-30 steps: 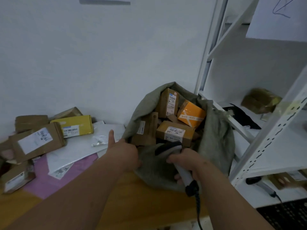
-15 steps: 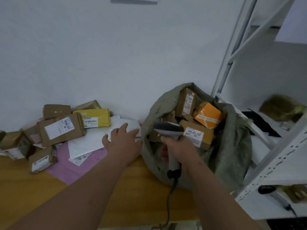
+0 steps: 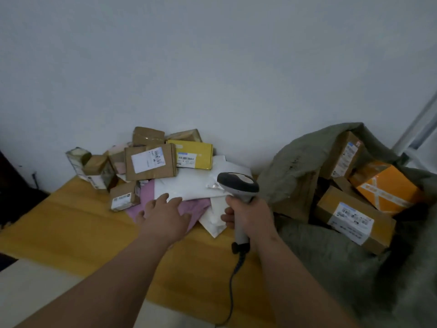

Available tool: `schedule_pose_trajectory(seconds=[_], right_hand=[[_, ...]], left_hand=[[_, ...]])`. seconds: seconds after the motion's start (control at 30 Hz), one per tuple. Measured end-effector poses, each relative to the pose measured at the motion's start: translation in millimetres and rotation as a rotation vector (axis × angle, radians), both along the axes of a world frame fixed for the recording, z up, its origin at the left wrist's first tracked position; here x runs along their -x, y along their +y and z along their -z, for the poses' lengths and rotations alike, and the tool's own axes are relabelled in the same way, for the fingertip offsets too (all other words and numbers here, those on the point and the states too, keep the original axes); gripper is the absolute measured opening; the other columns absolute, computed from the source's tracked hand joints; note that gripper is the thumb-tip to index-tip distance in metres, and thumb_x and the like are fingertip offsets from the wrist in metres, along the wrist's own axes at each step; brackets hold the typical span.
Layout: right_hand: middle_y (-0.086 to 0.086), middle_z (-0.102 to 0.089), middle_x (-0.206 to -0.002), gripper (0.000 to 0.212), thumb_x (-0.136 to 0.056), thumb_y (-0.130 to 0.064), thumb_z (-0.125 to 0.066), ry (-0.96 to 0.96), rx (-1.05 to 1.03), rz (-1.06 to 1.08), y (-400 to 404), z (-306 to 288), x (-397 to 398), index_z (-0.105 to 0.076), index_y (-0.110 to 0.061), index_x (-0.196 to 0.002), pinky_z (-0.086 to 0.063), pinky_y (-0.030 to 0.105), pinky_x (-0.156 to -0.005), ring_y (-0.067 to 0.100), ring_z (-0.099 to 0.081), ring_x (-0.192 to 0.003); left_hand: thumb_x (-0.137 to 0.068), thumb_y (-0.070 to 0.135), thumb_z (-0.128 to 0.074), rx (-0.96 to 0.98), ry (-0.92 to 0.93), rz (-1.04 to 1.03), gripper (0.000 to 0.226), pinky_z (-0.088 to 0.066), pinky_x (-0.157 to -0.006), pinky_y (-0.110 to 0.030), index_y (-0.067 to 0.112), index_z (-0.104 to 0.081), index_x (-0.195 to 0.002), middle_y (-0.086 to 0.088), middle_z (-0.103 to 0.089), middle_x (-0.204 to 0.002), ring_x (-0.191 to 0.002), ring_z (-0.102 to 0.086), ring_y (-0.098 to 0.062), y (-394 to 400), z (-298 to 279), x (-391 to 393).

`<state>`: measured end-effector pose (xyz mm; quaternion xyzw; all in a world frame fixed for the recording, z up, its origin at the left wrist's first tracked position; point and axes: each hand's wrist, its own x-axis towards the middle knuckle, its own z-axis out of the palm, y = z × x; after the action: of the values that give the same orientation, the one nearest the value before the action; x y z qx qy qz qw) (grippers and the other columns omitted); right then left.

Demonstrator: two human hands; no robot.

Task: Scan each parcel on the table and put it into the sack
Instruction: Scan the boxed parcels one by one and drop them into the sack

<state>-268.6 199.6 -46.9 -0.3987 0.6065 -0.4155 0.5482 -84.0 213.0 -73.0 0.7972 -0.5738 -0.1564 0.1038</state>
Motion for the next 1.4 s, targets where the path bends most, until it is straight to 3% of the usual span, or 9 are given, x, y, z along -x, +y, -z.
schedule_pose_trajectory(seconds=[0.1,0.27,0.43,0.67,0.83,1.0,1.17,1.3,1.4], right_hand=[[0.007,-0.064,-0.062,0.02,-0.086,-0.014,-0.069,0.023,0.001,-0.036,-17.1,9.6,-27.9,-0.064,-0.011,-0.067,-0.051,0.03,-0.058,0.018,-0.066,-0.058],[0.007,-0.071,-0.065,0.012,-0.086,-0.014,-0.07,0.071,0.016,-0.038,-45.6,24.1,-80.5,-0.07,-0.003,-0.083,-0.061,0.04,-0.071,0.018,-0.071,-0.062],[0.007,-0.071,-0.065,0.015,-0.087,-0.016,-0.07,0.051,-0.018,0.0,-79.3,43.8,-151.4,-0.07,0.0,-0.088,-0.061,0.038,-0.07,0.02,-0.072,-0.066],[0.001,-0.074,-0.071,0.013,-0.088,-0.023,-0.071,0.16,-0.1,-0.039,-96.9,86.8,-230.8,-0.068,-0.012,-0.095,-0.062,0.043,-0.077,0.018,-0.073,-0.073],[0.01,-0.073,-0.086,0.011,-0.087,-0.027,-0.07,0.278,-0.124,-0.15,-106.9,106.3,-266.0,-0.064,-0.018,-0.09,-0.058,0.05,-0.083,0.028,-0.07,-0.087],[0.006,-0.067,-0.081,0.024,-0.087,-0.032,-0.07,0.321,-0.144,-0.229,-126.0,122.1,-294.8,-0.065,-0.011,-0.094,-0.049,0.037,-0.07,0.023,-0.063,-0.08],[0.005,-0.071,-0.093,0.014,-0.088,-0.029,-0.071,0.305,-0.148,-0.293,-135.2,138.3,-317.1,-0.069,-0.018,-0.098,-0.053,0.039,-0.08,0.018,-0.064,-0.088],[0.001,-0.072,-0.097,0.008,-0.088,-0.029,-0.071,0.267,-0.16,-0.316,-135.4,148.4,-326.4,-0.067,-0.031,-0.094,-0.053,0.037,-0.085,0.014,-0.063,-0.09],[-0.006,-0.071,-0.096,0.009,-0.087,-0.028,-0.072,0.255,-0.155,-0.238,-131.2,151.7,-325.5,-0.065,-0.032,-0.092,-0.054,0.036,-0.083,0.013,-0.064,-0.094]], left_hand=[[-0.092,0.054,-0.047,0.001,0.059,-0.031,0.059,-0.016,-0.117,-0.052,0.034,-0.036,-0.147,0.0,-0.022,-0.159,-0.146,-0.013,-0.029,-13.5,10.4,-33.9],[-0.092,0.051,-0.05,-0.022,0.134,-0.071,0.061,-0.02,-0.116,-0.051,0.028,-0.037,-0.147,-0.002,-0.028,-0.157,-0.144,-0.019,-0.032,-49.0,25.4,-92.8],[-0.093,0.043,-0.052,-0.096,0.214,-0.17,0.054,-0.026,-0.11,-0.05,0.026,-0.039,-0.143,-0.001,-0.03,-0.153,-0.138,-0.025,-0.033,-75.7,35.7,-164.2],[-0.075,0.067,-0.049,-0.258,0.311,-0.205,0.078,-0.039,-0.102,-0.053,0.03,-0.036,-0.143,-0.011,-0.046,-0.139,-0.125,-0.044,-0.038,-100.1,79.8,-248.2],[-0.086,0.035,-0.058,-0.308,0.46,-0.229,0.06,-0.05,-0.095,-0.048,0.025,-0.039,-0.142,-0.013,-0.052,-0.129,-0.111,-0.055,-0.032,-110.0,98.6,-263.8],[-0.093,0.024,-0.057,-0.305,0.644,-0.376,0.054,-0.051,-0.089,-0.04,0.013,-0.038,-0.142,-0.014,-0.048,-0.135,-0.105,-0.054,-0.026,-124.4,118.8,-276.8],[-0.098,0.013,-0.051,-0.328,0.912,-0.505,0.032,-0.044,-0.086,-0.035,0.021,-0.051,-0.128,-0.003,-0.059,-0.116,-0.096,-0.053,-0.016,-135.3,136.9,-284.4],[-0.096,0.01,-0.05,-0.359,0.942,-0.507,0.038,-0.048,-0.084,-0.033,0.017,-0.056,-0.133,-0.007,-0.062,-0.122,-0.102,-0.057,-0.021,-135.6,147.6,-288.6],[-0.096,0.011,-0.049,-0.352,0.971,-0.551,0.027,-0.049,-0.073,-0.031,0.017,-0.061,-0.119,-0.003,-0.063,-0.108,-0.091,-0.058,-0.018,-130.2,147.6,-289.8]])
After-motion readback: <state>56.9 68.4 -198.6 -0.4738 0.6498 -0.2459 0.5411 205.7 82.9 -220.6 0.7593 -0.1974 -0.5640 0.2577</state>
